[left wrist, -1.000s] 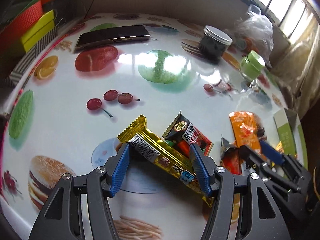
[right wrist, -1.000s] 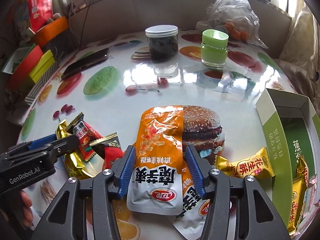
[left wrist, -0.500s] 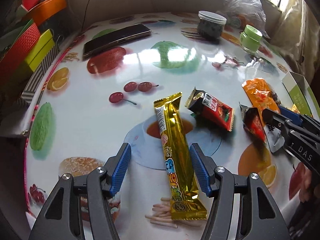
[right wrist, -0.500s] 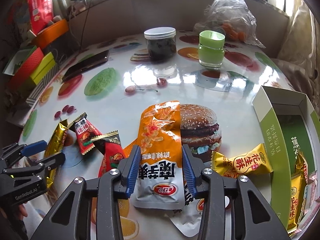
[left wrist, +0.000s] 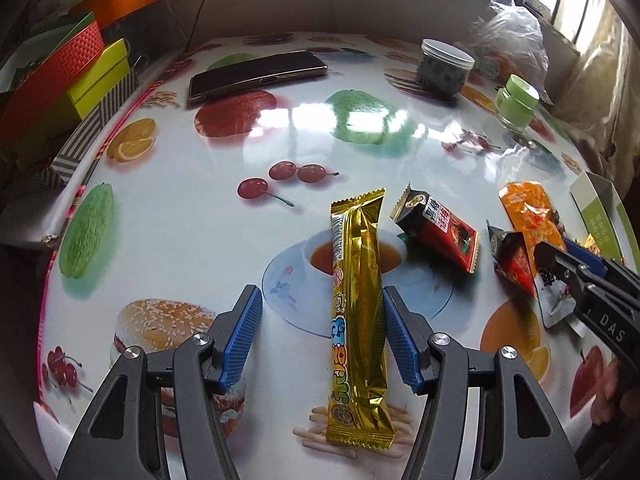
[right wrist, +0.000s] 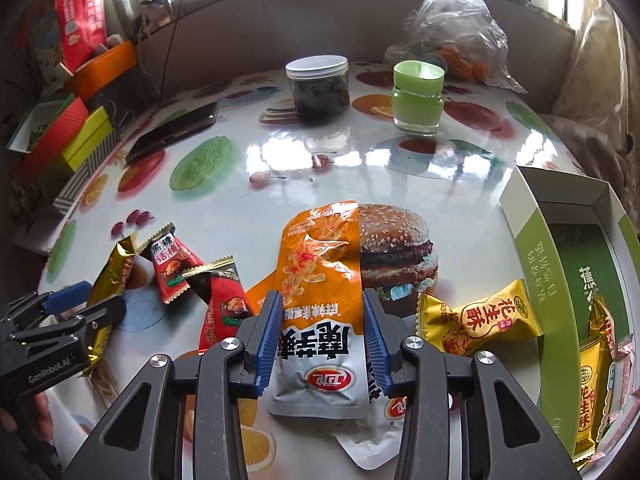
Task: Organize snacks
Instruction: 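Grasp the orange-and-white packet with the right tool while the left tool holds the gold bar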
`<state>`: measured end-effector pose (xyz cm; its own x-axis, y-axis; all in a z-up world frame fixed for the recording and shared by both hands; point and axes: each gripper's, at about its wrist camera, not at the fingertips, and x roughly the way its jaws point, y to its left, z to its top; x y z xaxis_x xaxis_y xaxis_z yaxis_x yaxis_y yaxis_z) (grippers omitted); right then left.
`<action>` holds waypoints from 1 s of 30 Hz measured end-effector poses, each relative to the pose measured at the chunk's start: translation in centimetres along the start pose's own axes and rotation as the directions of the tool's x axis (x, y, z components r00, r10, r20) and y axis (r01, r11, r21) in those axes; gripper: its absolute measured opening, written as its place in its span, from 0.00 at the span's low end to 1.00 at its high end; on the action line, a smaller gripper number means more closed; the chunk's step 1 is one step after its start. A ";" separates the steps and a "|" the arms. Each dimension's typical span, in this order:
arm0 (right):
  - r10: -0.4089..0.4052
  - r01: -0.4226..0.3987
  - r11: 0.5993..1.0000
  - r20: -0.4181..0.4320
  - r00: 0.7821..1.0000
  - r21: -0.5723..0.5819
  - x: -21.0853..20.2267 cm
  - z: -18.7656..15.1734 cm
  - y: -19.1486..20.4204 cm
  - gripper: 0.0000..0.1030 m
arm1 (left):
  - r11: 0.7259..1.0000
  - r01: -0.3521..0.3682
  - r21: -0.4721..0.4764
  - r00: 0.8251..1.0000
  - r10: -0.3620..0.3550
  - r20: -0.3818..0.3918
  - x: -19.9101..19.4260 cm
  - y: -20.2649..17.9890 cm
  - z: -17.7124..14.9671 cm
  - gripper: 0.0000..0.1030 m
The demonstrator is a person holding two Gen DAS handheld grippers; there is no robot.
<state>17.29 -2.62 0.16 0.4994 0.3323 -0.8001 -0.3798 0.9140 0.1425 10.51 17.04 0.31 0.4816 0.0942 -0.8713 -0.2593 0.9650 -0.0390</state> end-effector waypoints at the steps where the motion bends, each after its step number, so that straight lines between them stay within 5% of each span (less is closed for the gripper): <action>1: 0.002 -0.002 1.000 0.001 1.000 0.002 -0.1 0.0 0.0 0.36 | 1.000 0.004 -0.009 1.000 -0.004 0.001 0.0 0.1 0.0 0.60; 7: 0.010 -0.010 1.000 0.008 1.000 0.009 -0.3 -0.1 -0.2 0.34 | 0.998 0.037 -0.056 0.999 -0.036 0.012 -0.2 0.4 0.0 0.58; 15: 0.017 -0.017 1.000 0.026 1.000 0.007 -0.8 0.0 -0.2 0.25 | 0.997 0.056 -0.058 0.998 -0.055 0.014 -0.3 0.1 0.1 0.23; 30: 0.061 -0.062 0.998 0.061 0.996 0.026 -1.7 -0.5 -0.5 0.19 | 0.994 0.066 -0.084 0.997 -0.063 0.033 -1.0 0.2 -0.4 0.23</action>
<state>16.20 -3.73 1.16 0.5220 0.4008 -0.7529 -0.3897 0.8972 0.2075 9.62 17.08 0.99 0.5245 0.0413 -0.8504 -0.2967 0.9451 -0.1371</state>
